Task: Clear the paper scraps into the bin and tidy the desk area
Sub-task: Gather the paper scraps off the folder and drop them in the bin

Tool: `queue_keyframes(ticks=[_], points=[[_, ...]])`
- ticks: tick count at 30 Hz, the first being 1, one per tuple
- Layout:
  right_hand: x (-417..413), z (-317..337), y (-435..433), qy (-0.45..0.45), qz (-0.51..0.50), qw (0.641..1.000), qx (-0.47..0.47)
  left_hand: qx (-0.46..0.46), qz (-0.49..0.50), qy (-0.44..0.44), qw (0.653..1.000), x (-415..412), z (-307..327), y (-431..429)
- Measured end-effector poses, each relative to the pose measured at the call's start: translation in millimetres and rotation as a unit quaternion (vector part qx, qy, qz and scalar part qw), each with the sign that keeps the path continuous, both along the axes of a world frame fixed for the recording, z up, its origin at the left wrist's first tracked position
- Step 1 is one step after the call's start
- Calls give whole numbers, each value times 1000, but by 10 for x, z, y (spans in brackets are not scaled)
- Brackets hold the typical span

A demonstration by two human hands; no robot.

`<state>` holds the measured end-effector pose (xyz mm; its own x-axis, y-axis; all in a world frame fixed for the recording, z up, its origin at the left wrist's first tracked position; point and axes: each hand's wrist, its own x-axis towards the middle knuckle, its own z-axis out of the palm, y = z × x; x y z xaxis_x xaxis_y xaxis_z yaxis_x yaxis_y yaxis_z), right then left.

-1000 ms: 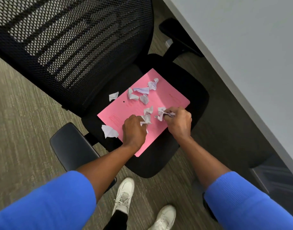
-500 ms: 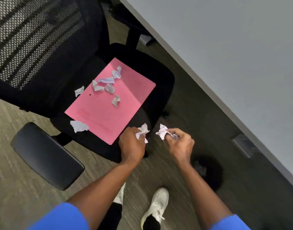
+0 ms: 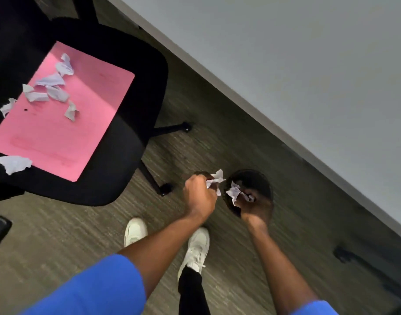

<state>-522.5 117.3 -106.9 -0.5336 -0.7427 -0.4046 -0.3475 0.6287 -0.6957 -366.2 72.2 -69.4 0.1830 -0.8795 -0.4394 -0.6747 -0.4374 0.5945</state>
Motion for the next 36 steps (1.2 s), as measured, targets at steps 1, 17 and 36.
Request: queue_keyframes(ticks=[1, 17, 36], points=[[-105, -81, 37, 8, -16, 1000, -3, 10, -14, 3, 1000, -122, -70, 30], [-1132, -935, 230, 71, 17, 995, 73, 5, -119, 114, 986, -1180, -1300, 212], [-467, -801, 119, 60, 48, 997, 13, 117, -216, 52, 968, -515, -825, 129]])
